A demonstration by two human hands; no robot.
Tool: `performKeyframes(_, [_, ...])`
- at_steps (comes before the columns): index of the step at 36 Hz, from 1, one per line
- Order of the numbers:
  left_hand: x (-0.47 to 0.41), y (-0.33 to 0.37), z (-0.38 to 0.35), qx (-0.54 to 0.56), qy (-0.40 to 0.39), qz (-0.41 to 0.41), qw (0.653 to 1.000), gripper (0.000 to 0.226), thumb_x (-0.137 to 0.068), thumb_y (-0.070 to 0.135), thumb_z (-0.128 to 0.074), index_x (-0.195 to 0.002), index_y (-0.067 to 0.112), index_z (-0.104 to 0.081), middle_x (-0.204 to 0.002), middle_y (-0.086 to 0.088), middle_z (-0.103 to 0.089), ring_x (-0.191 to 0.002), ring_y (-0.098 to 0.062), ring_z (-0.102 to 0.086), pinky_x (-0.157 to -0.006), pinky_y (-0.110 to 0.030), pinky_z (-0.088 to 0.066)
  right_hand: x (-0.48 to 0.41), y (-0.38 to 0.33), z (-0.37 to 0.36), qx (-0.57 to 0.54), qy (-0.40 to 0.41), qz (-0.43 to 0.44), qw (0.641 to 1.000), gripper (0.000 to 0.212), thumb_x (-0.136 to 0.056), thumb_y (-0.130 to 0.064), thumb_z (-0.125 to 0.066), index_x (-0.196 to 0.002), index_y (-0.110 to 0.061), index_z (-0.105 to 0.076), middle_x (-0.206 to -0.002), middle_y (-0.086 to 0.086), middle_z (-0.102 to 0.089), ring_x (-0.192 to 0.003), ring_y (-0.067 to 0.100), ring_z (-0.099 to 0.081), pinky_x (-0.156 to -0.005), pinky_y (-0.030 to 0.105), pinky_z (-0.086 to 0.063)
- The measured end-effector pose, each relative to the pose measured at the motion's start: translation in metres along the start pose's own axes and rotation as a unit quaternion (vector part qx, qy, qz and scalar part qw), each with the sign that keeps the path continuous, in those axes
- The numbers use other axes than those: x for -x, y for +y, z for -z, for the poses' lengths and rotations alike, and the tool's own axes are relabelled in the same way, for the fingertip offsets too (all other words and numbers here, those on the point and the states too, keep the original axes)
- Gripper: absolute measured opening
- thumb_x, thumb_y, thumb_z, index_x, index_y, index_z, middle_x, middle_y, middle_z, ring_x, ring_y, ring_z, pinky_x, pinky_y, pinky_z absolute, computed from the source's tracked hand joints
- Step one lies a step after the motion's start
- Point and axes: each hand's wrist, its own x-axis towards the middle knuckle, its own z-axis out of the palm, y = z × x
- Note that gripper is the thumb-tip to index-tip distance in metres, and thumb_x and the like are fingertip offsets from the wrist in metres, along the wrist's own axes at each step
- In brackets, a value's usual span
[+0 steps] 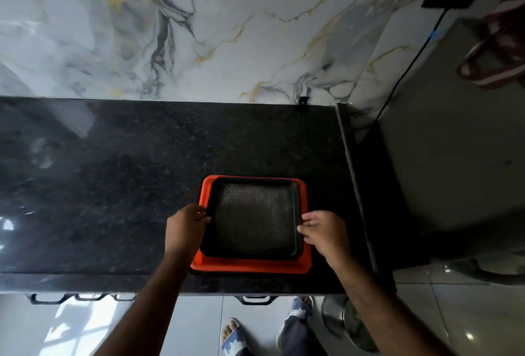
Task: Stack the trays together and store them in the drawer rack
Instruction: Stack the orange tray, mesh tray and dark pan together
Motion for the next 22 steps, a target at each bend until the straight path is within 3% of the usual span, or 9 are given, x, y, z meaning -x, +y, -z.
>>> performKeyframes(3, [0.001, -0.003, -0.004, -0.044, -0.013, 0.010, 0.999, 0.018, -0.080, 0.016, -0.074, -0.098, 0.016, -0.078, -0.093, -0.006, -0.078, -0.087, -0.023, -0.071, -0.078, -0.031, -0.056, 0.005, 0.002, -0.013, 0.111, 0.023, 0.020, 0.993, 0.034, -0.081, -0.003, -0.077, -0.115, 0.000, -0.072, -0.101, 0.016, -0.077, -0.086, 0.025, -0.074, -0.086, 0.040, -0.061])
performKeyframes(5, [0.003, -0.004, -0.005, -0.066, -0.024, 0.009, 0.997, 0.017, -0.080, 0.016, -0.072, -0.097, 0.017, -0.078, -0.093, -0.008, -0.078, -0.088, -0.026, -0.071, -0.079, -0.035, -0.058, 0.013, 0.000, -0.016, 0.177, 0.042, 0.039, 0.983, 0.032, -0.080, -0.009, -0.078, -0.112, -0.005, -0.075, -0.106, 0.013, -0.078, -0.097, 0.022, -0.075, -0.092, 0.035, -0.059])
performKeyframes(6, [0.004, -0.003, -0.007, -0.077, -0.029, 0.011, 0.997, 0.016, -0.081, 0.016, -0.071, -0.096, 0.016, -0.078, -0.092, -0.010, -0.077, -0.088, -0.028, -0.071, -0.079, -0.037, -0.058, 0.017, -0.001, -0.017, 0.193, 0.055, 0.044, 0.979, 0.027, -0.080, -0.012, -0.078, -0.107, -0.007, -0.077, -0.102, 0.010, -0.079, -0.095, 0.017, -0.075, -0.088, 0.027, -0.059])
performKeyframes(8, [0.006, -0.001, -0.011, -0.098, -0.033, 0.010, 0.995, 0.014, -0.082, 0.016, -0.068, -0.093, 0.014, -0.076, -0.090, -0.012, -0.076, -0.087, -0.032, -0.070, -0.075, -0.038, -0.058, 0.021, -0.005, -0.020, 0.222, 0.071, 0.048, 0.971, 0.008, -0.082, -0.019, -0.077, -0.077, -0.013, -0.078, -0.073, 0.000, -0.075, -0.068, 0.001, -0.071, -0.058, 0.007, -0.049])
performKeyframes(10, [0.007, 0.002, -0.015, -0.120, -0.040, 0.004, 0.992, 0.015, -0.084, 0.015, -0.063, -0.094, 0.013, -0.074, -0.090, -0.014, -0.075, -0.086, -0.034, -0.069, -0.071, -0.036, -0.056, 0.021, -0.006, -0.026, 0.236, 0.078, 0.051, 0.967, 0.032, -0.084, -0.026, -0.074, -0.057, -0.013, -0.064, -0.054, -0.004, -0.061, -0.048, 0.002, -0.059, -0.045, 0.009, -0.042])
performKeyframes(12, [0.007, 0.006, -0.021, -0.132, -0.047, 0.004, 0.990, 0.018, -0.084, 0.017, -0.059, -0.097, 0.008, -0.069, -0.094, -0.019, -0.073, -0.088, -0.038, -0.068, -0.070, -0.038, -0.053, 0.023, -0.010, -0.033, 0.264, 0.070, 0.049, 0.961, 0.024, -0.085, -0.032, -0.072, -0.077, -0.008, -0.072, -0.074, 0.005, -0.071, -0.070, 0.018, -0.070, -0.062, 0.023, -0.053])
performKeyframes(16, [0.016, 0.014, -0.035, -0.154, -0.085, 0.008, 0.984, 0.027, -0.086, 0.021, -0.060, -0.104, 0.001, -0.061, -0.104, -0.026, -0.070, -0.099, -0.044, -0.066, -0.077, -0.043, -0.052, 0.026, -0.006, -0.054, 0.267, 0.056, 0.052, 0.961, 0.045, -0.083, -0.042, -0.071, -0.111, -0.007, -0.069, -0.112, 0.013, -0.071, -0.105, 0.029, -0.069, -0.086, 0.032, -0.057])
performKeyframes(20, [0.032, 0.012, -0.056, -0.132, -0.121, 0.023, 0.984, 0.048, -0.088, 0.023, -0.064, -0.124, -0.006, -0.048, -0.125, -0.030, -0.059, -0.115, -0.045, -0.058, -0.093, -0.044, -0.045, 0.034, 0.010, -0.078, 0.278, 0.054, 0.063, 0.957, 0.062, -0.084, -0.055, -0.066, -0.127, -0.011, -0.060, -0.124, 0.012, -0.067, -0.118, 0.029, -0.062, -0.101, 0.037, -0.052])
performKeyframes(22, [0.040, 0.009, -0.065, -0.125, -0.136, 0.030, 0.982, 0.063, -0.090, 0.027, -0.064, -0.137, -0.008, -0.039, -0.136, -0.031, -0.048, -0.125, -0.044, -0.050, -0.104, -0.043, -0.040, 0.038, 0.020, -0.089, 0.322, 0.058, 0.070, 0.942, 0.068, -0.084, -0.062, -0.060, -0.129, -0.012, -0.059, -0.129, 0.012, -0.066, -0.128, 0.031, -0.054, -0.113, 0.038, -0.040])
